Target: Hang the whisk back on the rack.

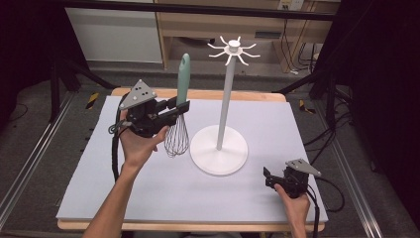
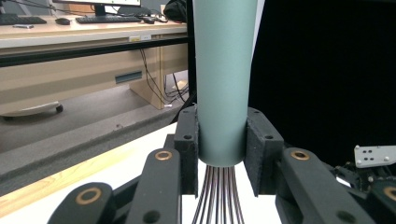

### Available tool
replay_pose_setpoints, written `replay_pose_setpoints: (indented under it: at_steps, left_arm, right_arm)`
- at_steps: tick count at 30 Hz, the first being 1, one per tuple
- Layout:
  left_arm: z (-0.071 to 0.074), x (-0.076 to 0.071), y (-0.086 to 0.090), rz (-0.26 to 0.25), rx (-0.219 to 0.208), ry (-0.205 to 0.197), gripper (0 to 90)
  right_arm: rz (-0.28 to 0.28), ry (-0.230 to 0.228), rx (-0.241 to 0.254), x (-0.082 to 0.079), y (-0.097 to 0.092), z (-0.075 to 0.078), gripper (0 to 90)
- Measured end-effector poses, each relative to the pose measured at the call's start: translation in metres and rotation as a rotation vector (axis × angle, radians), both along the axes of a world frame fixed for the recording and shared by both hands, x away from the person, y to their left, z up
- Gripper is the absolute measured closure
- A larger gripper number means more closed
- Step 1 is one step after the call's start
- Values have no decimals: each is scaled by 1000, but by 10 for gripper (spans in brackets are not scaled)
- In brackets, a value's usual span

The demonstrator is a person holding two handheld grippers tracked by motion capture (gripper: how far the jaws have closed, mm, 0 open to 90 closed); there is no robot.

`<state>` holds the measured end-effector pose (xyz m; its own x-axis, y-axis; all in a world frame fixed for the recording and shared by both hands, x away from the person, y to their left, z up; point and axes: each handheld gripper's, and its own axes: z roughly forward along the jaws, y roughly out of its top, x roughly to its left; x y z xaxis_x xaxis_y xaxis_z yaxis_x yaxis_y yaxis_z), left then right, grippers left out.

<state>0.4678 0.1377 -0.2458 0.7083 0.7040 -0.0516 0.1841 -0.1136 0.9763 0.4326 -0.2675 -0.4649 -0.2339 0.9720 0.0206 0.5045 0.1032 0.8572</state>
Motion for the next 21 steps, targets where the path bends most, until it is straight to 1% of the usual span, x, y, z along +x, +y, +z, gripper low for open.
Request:
replay_pose_setpoints:
  at_steps: [2, 12, 18, 21]
  left_arm:
    - [1, 1, -1, -4, 0, 1, 686]
    - [5, 7, -16, -23, 16, 5, 686]
    - [6, 11, -22, -22, 27, 6, 686]
    - [6, 13, -23, -22, 24, 7, 686]
  right_arm:
    - [-1, 0, 1, 0, 0, 0, 53]
    - [-4, 4, 8, 0, 0, 1, 53]
    - [-5, 1, 6, 0, 0, 0, 53]
    - [-4, -1, 6, 0, -1, 1, 53]
